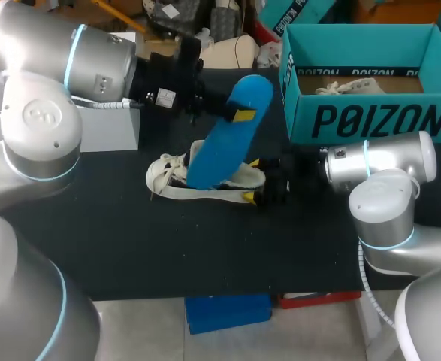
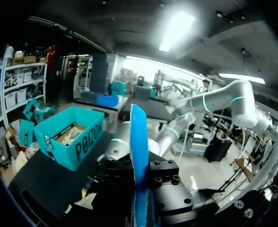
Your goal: Take the shoe out of the shoebox, open the shoe tongue, remove and reinsert the insole, then place the shoe into the shoebox
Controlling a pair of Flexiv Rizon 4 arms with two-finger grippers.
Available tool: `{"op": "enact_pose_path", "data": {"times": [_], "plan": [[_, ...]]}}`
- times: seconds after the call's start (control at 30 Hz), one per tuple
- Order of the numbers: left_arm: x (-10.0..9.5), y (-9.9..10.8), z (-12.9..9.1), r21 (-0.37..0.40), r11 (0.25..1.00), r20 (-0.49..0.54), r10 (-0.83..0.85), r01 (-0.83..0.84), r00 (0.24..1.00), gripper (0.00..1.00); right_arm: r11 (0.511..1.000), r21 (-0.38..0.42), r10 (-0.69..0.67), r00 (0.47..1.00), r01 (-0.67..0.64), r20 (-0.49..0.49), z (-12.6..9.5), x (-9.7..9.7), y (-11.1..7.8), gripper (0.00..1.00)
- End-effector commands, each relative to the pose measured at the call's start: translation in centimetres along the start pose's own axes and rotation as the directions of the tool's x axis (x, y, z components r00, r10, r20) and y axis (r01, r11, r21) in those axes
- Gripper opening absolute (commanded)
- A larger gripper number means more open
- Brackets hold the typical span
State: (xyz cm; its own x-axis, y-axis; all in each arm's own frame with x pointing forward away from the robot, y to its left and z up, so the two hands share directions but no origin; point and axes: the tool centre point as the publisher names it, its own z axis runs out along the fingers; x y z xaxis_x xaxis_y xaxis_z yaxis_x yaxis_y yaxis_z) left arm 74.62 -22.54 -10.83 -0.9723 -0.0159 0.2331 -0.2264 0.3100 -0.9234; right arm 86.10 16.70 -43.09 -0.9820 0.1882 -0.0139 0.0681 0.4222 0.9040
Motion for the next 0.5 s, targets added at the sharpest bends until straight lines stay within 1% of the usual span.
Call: {"op": "enact_pose_path", "data": {"times": [0.03,0.1,0.13,0.23,0.37,0.43,0.5], "plan": [[1.7,0.2,-1.4,0.239,0.965,-0.016,-0.108,0.109,0.994,0.00,1.000,0.001,0.000,1.000,0.000,0.001,0.2,0.1,-0.2,0.00],[2.1,-0.7,-1.9,0.284,0.952,-0.016,-0.118,0.117,0.993,0.00,1.000,0.001,0.000,1.000,0.000,0.001,0.2,0.1,-0.2,0.00],[2.4,-1.5,-2.3,0.319,0.938,-0.007,-0.138,0.133,0.990,0.00,1.000,0.001,0.000,1.000,0.000,0.001,0.2,0.1,-0.2,0.00],[2.9,-2.8,-3.1,0.373,0.914,0.015,-0.179,0.160,0.984,0.00,1.000,0.001,0.000,1.000,0.000,0.001,0.2,0.1,-0.2,0.00],[3.8,-4.3,-3.6,0.401,0.900,0.010,-0.192,0.172,0.981,0.00,1.000,0.001,0.000,1.000,0.000,0.001,0.2,0.1,-0.2,0.00],[4.4,-5.1,-3.8,0.393,0.905,0.011,-0.181,0.162,0.983,0.00,1.000,0.001,0.000,1.000,0.000,0.001,0.2,0.1,-0.2,0.00],[5.0,-6.0,-3.9,0.390,0.906,-0.013,-0.173,0.165,0.985,0.00,1.000,0.001,0.000,1.000,0.000,0.001,0.2,0.1,-0.2,0.00]]}}
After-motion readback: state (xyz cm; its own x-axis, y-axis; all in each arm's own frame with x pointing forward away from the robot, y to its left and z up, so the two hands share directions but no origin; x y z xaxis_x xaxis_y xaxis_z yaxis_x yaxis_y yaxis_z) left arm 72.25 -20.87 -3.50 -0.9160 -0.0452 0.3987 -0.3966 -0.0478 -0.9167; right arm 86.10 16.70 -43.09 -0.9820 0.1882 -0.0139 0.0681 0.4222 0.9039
